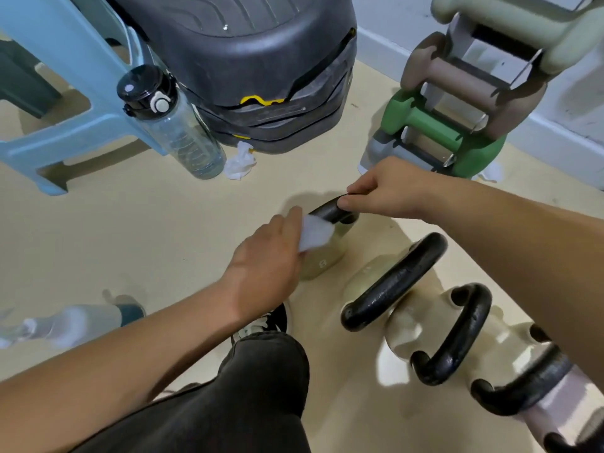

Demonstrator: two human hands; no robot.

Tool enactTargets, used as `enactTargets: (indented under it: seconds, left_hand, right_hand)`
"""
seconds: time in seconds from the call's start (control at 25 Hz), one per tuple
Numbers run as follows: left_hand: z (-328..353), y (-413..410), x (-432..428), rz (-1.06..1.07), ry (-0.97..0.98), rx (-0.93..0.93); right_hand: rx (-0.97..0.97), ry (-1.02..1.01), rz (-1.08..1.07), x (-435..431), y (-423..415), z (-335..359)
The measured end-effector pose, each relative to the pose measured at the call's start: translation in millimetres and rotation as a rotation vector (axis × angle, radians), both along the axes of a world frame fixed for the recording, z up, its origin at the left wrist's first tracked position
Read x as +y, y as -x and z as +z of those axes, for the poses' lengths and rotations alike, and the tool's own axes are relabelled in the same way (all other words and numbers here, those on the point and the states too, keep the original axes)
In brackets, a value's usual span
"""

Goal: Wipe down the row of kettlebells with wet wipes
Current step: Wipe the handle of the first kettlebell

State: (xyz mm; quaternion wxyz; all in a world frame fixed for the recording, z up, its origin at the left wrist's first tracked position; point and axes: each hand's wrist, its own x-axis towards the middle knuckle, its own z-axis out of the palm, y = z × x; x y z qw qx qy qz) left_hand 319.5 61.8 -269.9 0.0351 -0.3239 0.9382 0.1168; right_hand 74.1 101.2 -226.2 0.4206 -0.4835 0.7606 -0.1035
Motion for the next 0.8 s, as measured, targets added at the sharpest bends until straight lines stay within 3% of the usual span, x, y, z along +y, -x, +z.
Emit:
enactTargets:
  seconds: [0.2, 0.36, 0.48, 0.56, 0.68, 0.8]
  left_hand:
    - [18, 95, -9, 0.006, -0.065, -0.146]
    - [24, 45, -6, -0.053, -0.213, -0.100]
    - [19, -9, 3, 0.061, -0.322, 0.053]
    - [13, -20, 7, 0.081, -0.265, 0.118]
    - [9, 25, -4, -0.036, -0.027, 0.039]
    - [18, 90, -17, 0.009, -0.108, -0.162]
  right_hand:
    - [0.025, 0.062, -0.054, 1, 1, -3]
    - [-0.018, 0.028, -0.019, 1, 6, 0]
    - [0.003, -0.042, 0.041, -3, 10, 6]
    - [0.046, -0.065, 0.090, -5, 10, 5]
    - [0.048, 0.011, 0.027, -3, 3, 0]
    - [0.057, 0.047, 0.001, -1, 0, -6]
